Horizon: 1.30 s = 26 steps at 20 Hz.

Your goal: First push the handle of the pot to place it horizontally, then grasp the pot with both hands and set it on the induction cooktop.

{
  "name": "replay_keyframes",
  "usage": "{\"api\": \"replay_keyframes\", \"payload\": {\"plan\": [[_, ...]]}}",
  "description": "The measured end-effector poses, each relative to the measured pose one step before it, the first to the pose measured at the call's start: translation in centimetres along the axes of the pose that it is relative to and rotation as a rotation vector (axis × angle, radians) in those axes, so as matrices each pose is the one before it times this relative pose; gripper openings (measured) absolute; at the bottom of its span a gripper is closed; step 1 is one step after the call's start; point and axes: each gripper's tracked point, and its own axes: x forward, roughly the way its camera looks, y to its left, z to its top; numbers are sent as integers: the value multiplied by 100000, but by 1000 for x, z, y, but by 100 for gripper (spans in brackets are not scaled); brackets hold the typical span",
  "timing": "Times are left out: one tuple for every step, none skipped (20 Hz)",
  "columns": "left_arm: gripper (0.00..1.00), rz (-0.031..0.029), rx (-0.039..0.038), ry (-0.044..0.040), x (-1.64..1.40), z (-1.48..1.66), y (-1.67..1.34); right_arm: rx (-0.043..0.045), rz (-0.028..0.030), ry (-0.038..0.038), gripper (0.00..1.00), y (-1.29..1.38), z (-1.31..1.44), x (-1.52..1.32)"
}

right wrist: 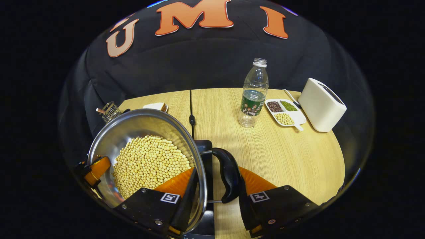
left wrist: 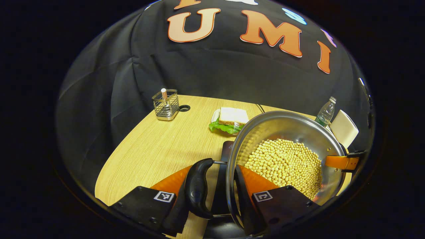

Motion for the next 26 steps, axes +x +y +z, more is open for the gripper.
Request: {"api": "replay_keyframes", "payload": {"plan": [[72,190,-1098,536,127,-169,-24,182,-300,175,62,-26,90,-21],[74,50,-1157,603,184,-169,-172,-466,-475,674,62,-58,23,-39],[74,-152,-814,750,1,-169,111,-441,-431,219,58,-7,131,-336],[72,-314,-316,243,73,121,17,-732,-203,-485,62,82,368,-29],[74,-58,160,-259,113,478,163,-73,-169,-621,62,25,126,-72],[73,228,493,107,-45,65,128,-290,217,468,62,18,-200,167],[72,-11,64,-258,47,31,-330,915,639,1046,62,-27,-264,3],[72,407,310,627,59,-67,-101,411,773,529,62,133,-20,88],[70,642,690,-686,-262,520,-117,223,249,345,62,-160,88,-220],[77,1180,1059,-860,199,192,61,-566,212,-979,64,103,280,-86],[75,1285,404,-528,13,11,-99,-462,540,-108,64,-140,-153,152],[80,230,-174,-1094,-5,187,-44,255,864,-629,67,-106,85,-211],[82,197,-750,-714,-179,104,122,338,1733,-625,67,-8,194,-291],[82,283,334,-1650,-374,526,164,297,2141,-1944,67,136,450,-427],[84,431,562,-2720,-581,847,277,575,1787,-3009,68,-82,814,-965],[83,876,1080,-3254,-765,1172,165,1110,1884,-4113,70,122,1106,-1033],[82,922,1059,-3939,-996,1433,163,747,1602,-3710,71,-12,1025,-1088],[83,101,324,-4808,-1080,1787,35,218,1364,-3492,74,119,959,-1141],[83,-290,29,-3789,-1201,1600,-209,-477,1067,-3282,75,-103,971,-1320],[81,-371,70,-3902,-1086,1646,-145,-1235,247,-3484,77,-58,962,-1218],[83,-181,211,-3684,-1057,1566,-151,-1699,-173,-3146,79,-232,985,-1141],[83,-433,335,-3809,-1026,1755,-175,-1440,-302,-3378,83,-217,947,-1203],[84,-309,464,-3491,-1152,1781,-83,-1217,172,-3169,84,-285,983,-1188],[81,-248,356,-3335,-952,1670,-53,-799,265,-3216,87,-31,947,-1174],[81,-535,19,-3331,-1033,1854,-263,-592,532,-2879,88,-45,969,-1259],[87,-532,-320,-3201,-1087,1890,-148,-703,468,-2762,90,-32,970,-1324]]}}
